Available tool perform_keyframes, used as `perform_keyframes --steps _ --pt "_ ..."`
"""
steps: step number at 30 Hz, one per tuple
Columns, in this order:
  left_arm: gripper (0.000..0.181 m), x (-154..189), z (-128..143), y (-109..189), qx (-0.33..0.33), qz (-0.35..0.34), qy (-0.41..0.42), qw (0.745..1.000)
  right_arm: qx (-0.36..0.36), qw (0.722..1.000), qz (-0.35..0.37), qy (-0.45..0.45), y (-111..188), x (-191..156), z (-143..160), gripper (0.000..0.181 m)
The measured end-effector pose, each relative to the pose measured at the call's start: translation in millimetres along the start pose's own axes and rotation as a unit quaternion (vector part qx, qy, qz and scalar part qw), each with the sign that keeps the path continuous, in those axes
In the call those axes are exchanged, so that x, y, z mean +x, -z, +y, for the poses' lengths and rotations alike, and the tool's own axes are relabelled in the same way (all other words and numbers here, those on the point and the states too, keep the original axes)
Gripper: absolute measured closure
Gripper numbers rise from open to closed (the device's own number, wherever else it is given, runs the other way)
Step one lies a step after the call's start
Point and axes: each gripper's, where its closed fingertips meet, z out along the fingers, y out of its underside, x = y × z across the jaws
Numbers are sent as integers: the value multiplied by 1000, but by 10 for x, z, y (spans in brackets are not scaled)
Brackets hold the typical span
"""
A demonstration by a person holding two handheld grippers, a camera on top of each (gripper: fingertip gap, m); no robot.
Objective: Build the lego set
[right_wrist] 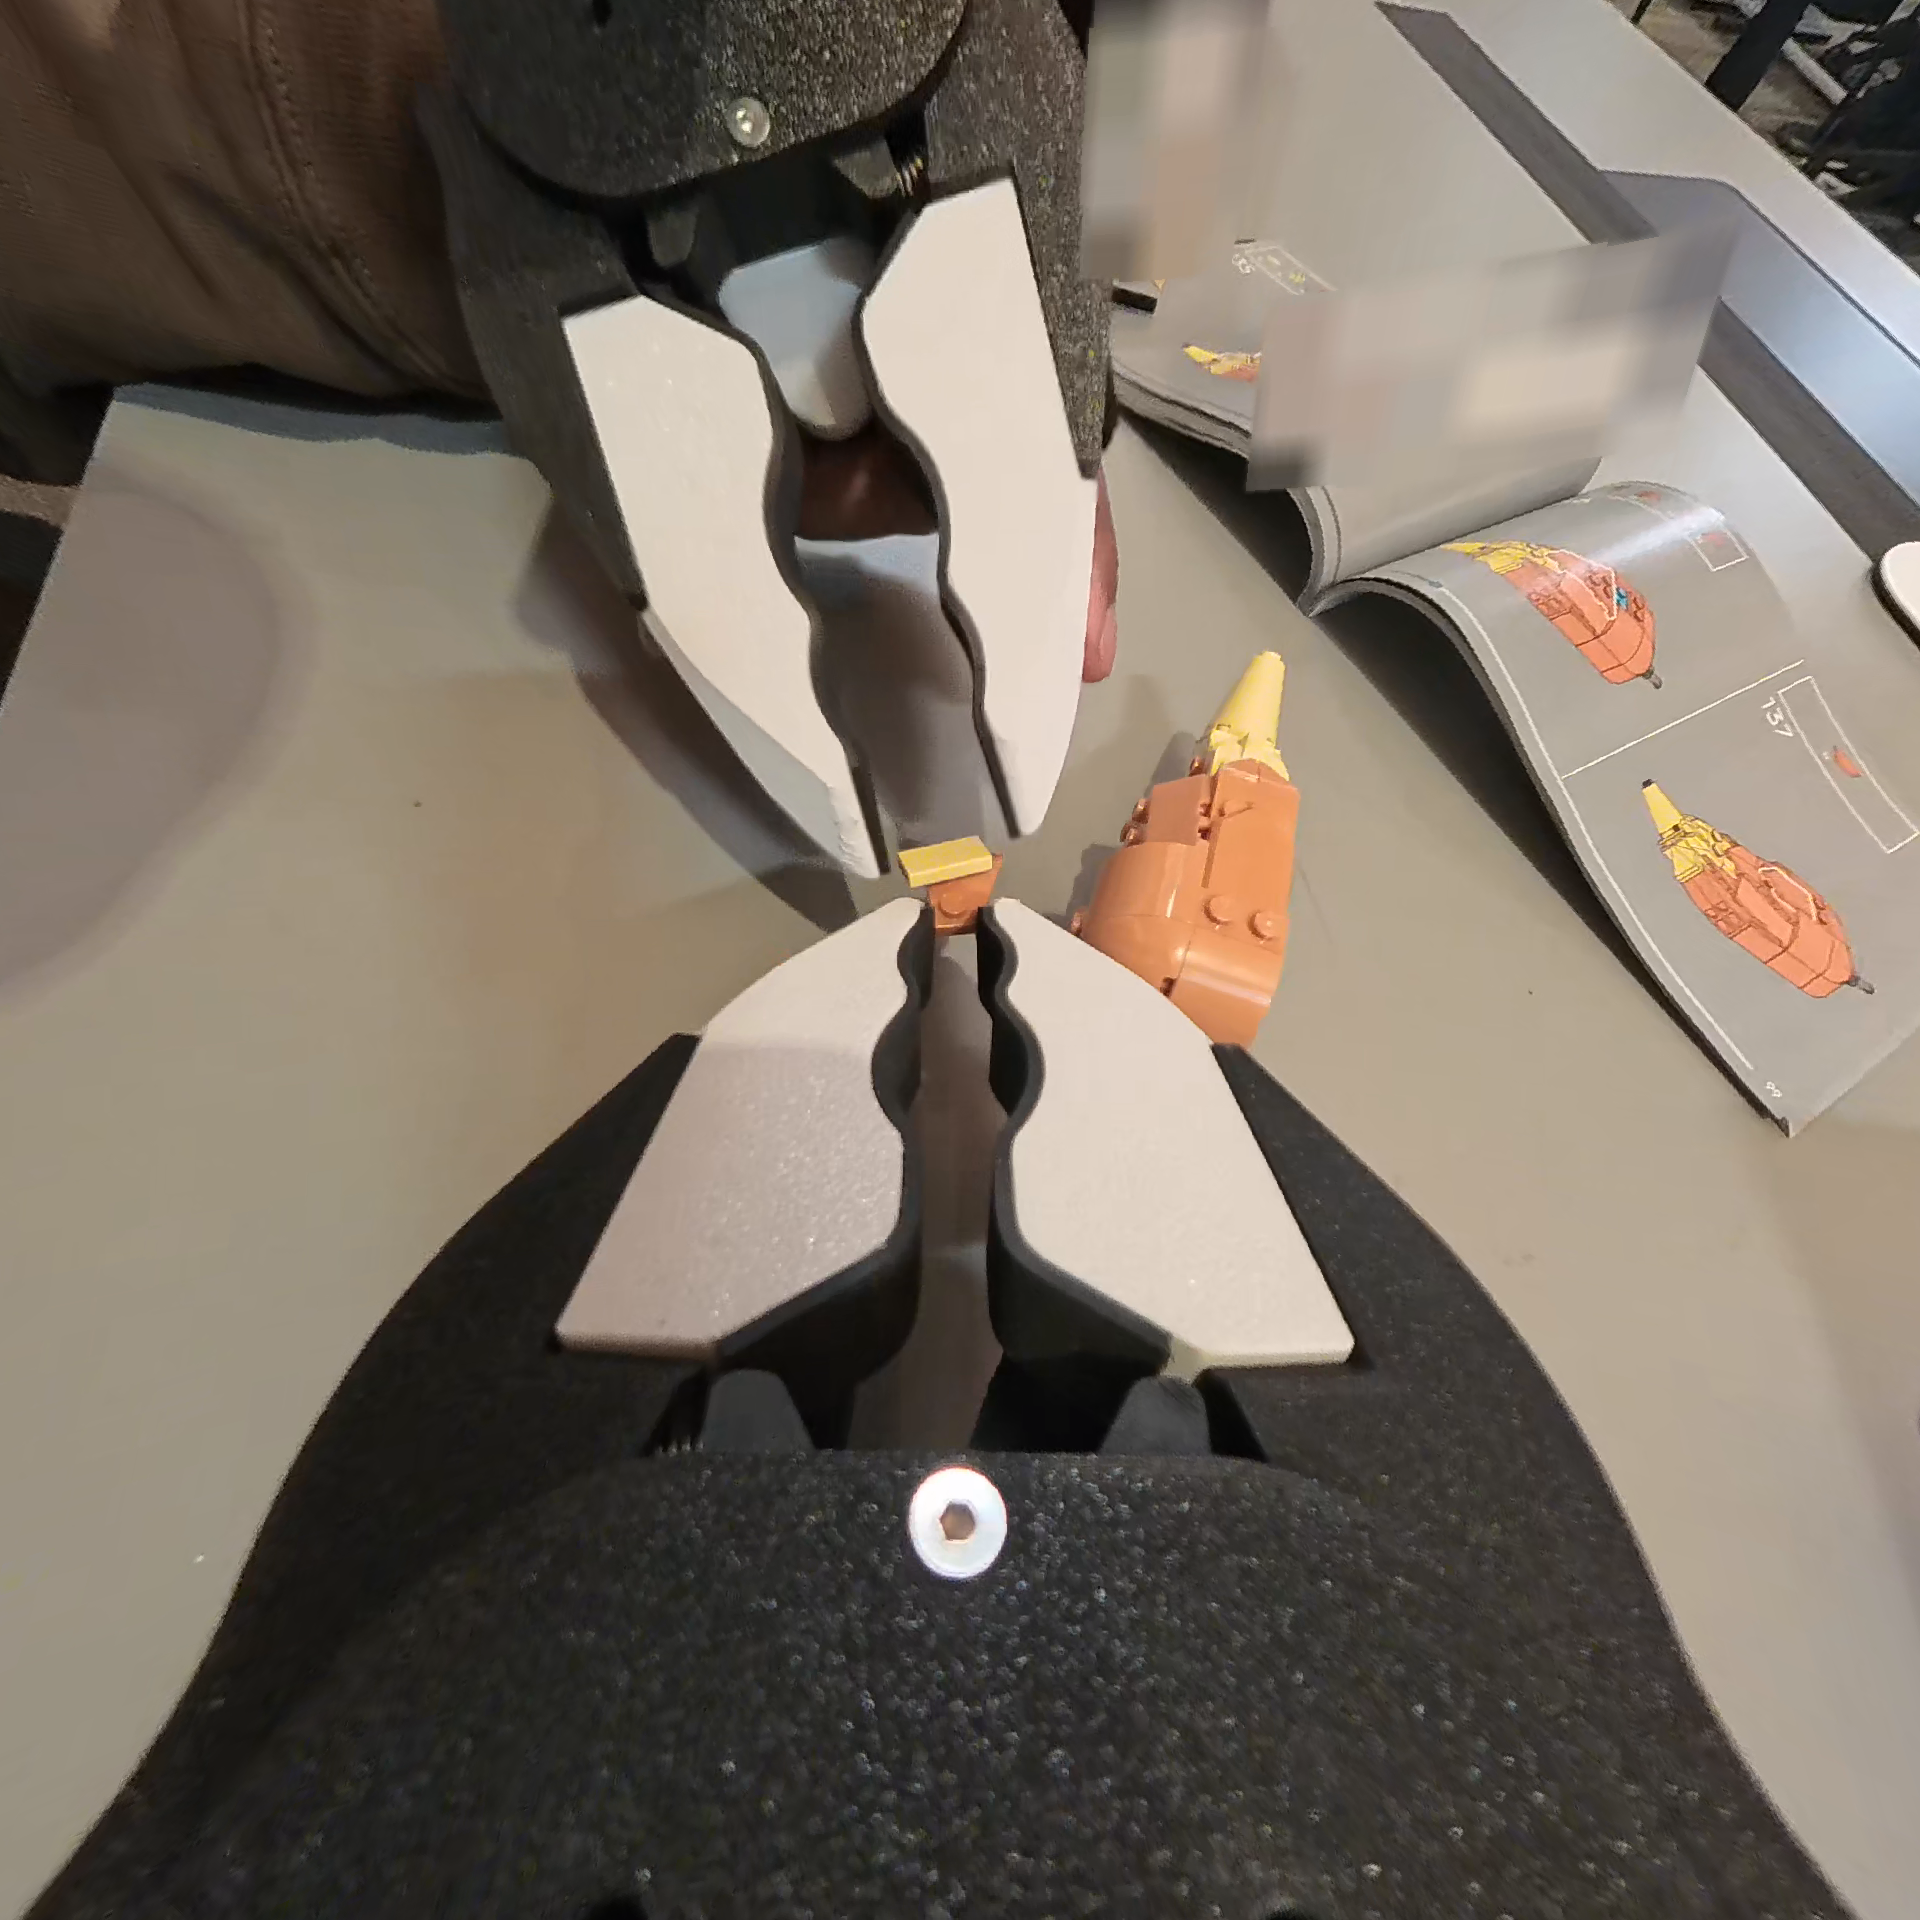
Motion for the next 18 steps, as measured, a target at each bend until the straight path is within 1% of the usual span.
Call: perform_keyframes --steps 1,6,10,14,18 --pt "158 -8 -6 16 3 -2 -2 1000 3 1000 -1 -3 7 4 -7 173" --pt "156 -50 -13 78 14 -16 -25 999 27 999 -13 -30 61 35 -53 173" --pt "155 -64 -8 60 13 -38 -71 997 47 997 -26 -52 109 54 -89 174" --pt "155 -111 -62 44 20 -86 -138 987 57 996 -35 -57 132 44 -110 174" --pt "157 -115 -122 50 34 -113 -187 975 63 995 -46 -59 139 17 -128 174"
